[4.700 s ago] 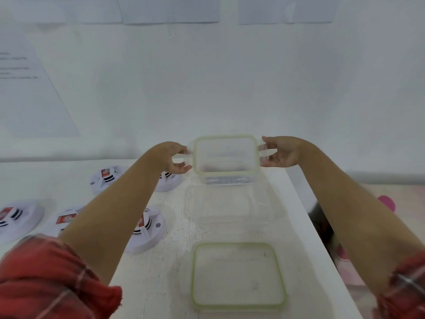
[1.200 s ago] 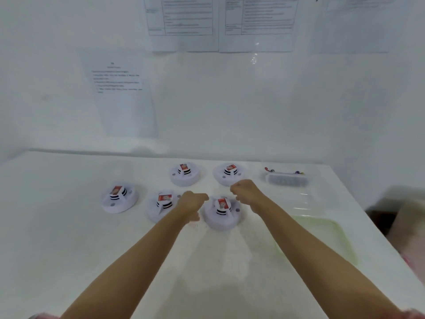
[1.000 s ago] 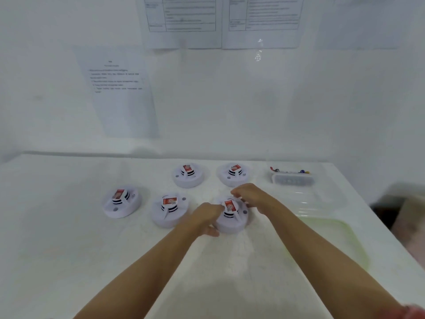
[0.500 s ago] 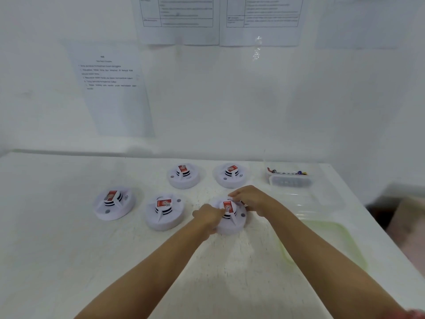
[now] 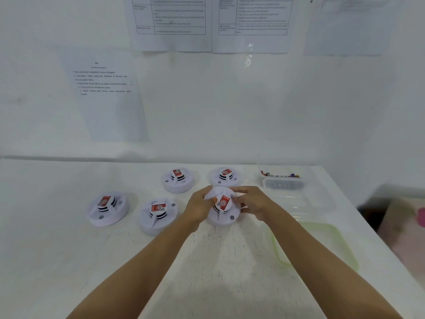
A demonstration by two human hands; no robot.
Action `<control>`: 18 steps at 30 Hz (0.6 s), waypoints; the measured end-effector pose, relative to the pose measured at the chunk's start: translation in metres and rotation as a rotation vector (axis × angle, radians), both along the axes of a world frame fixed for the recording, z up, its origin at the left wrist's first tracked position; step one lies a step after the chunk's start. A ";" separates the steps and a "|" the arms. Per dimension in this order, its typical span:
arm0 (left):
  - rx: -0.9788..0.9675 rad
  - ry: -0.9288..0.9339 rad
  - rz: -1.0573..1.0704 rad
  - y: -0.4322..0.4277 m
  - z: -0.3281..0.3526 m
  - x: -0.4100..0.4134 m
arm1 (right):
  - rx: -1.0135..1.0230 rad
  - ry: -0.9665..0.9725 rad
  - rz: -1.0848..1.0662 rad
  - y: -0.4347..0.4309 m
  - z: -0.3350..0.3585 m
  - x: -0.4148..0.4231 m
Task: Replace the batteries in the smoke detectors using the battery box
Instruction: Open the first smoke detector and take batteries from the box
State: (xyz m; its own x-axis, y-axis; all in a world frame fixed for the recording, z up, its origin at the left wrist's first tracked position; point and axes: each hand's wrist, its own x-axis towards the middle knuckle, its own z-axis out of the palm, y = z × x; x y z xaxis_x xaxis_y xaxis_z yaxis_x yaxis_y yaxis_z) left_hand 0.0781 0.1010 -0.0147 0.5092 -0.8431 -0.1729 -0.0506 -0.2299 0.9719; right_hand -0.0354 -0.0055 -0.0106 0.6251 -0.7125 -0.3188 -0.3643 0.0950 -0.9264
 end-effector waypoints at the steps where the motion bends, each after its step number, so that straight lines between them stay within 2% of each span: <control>1: 0.000 -0.009 -0.019 0.000 0.002 0.001 | -0.003 -0.010 -0.009 0.000 0.001 -0.001; 5: 0.010 -0.021 -0.059 -0.005 0.011 0.007 | -0.027 -0.045 -0.059 -0.001 0.006 -0.006; 9: -0.061 -0.009 -0.091 -0.015 0.023 0.011 | -0.083 -0.141 -0.168 0.000 0.015 -0.011; 12: -0.133 -0.004 -0.037 -0.024 0.031 0.007 | -0.166 -0.243 -0.278 0.006 0.023 -0.014; 15: -0.229 0.075 -0.012 -0.031 0.039 -0.008 | -0.429 -0.250 -0.400 0.019 0.032 -0.014; 18: -0.220 0.129 -0.080 -0.037 0.046 -0.026 | -0.683 -0.165 -0.465 0.033 0.043 -0.015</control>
State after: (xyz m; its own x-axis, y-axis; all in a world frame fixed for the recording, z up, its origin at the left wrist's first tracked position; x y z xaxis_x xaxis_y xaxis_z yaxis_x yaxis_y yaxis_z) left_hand 0.0522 0.0643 0.0314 0.4255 -0.9041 -0.0401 0.0676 -0.0125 0.9976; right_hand -0.0504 0.0274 0.0326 0.2205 -0.9121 0.3457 -0.2814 -0.3989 -0.8728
